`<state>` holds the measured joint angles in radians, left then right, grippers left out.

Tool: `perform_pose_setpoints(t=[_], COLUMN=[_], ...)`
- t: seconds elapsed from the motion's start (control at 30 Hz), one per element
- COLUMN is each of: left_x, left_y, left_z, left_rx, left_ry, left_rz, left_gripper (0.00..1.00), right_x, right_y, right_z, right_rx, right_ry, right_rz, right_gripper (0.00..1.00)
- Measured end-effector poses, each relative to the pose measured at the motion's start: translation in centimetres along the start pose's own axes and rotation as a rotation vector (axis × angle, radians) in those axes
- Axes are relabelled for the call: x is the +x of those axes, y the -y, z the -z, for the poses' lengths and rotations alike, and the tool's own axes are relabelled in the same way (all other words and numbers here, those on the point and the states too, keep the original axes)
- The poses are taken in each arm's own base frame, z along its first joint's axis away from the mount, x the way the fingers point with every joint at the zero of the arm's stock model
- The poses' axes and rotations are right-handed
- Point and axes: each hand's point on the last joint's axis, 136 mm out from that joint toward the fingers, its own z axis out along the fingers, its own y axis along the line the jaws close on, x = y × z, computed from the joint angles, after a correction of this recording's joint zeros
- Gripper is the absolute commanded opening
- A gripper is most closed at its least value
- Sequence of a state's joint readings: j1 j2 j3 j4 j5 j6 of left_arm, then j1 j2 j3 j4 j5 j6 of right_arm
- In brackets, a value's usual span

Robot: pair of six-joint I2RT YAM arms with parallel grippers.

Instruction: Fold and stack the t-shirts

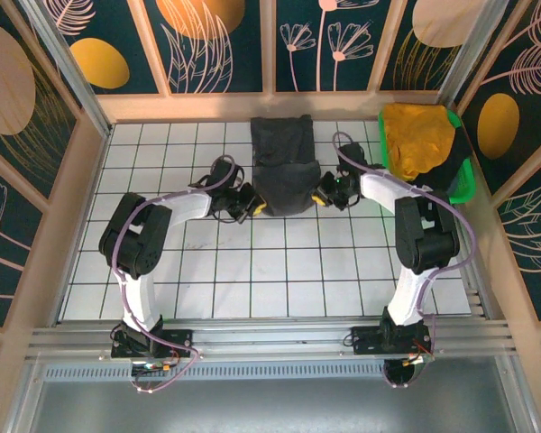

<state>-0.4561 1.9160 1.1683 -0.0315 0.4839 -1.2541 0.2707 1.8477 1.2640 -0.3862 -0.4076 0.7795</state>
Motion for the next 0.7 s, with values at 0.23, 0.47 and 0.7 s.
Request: perform_pose_setpoints(t=[0.23, 0.47, 0.7], left_x=[-2.1, 1.1, 8.5], left_y=[10.3, 8.4, -6.7], left_z=[6.9, 9.7, 6.5], left_rx=[0.229, 0.247, -0.028], left_ry=[0.111, 0.065, -0.162], left_rz=[-0.101, -0.113, -0.032], left_gripper=[0.0, 0.0, 0.0], right_x=[-3.3, 0.3, 12.0], right_y=[-7.0, -6.6, 3.8], right_z=[7.7, 10.7, 6.2], right_rx=[-0.135, -0.181, -0.002], right_ry=[0.179, 0.125, -0.249], right_rz=[0.102, 0.125, 0.088], right_gripper=[0.0, 0.0, 0.0])
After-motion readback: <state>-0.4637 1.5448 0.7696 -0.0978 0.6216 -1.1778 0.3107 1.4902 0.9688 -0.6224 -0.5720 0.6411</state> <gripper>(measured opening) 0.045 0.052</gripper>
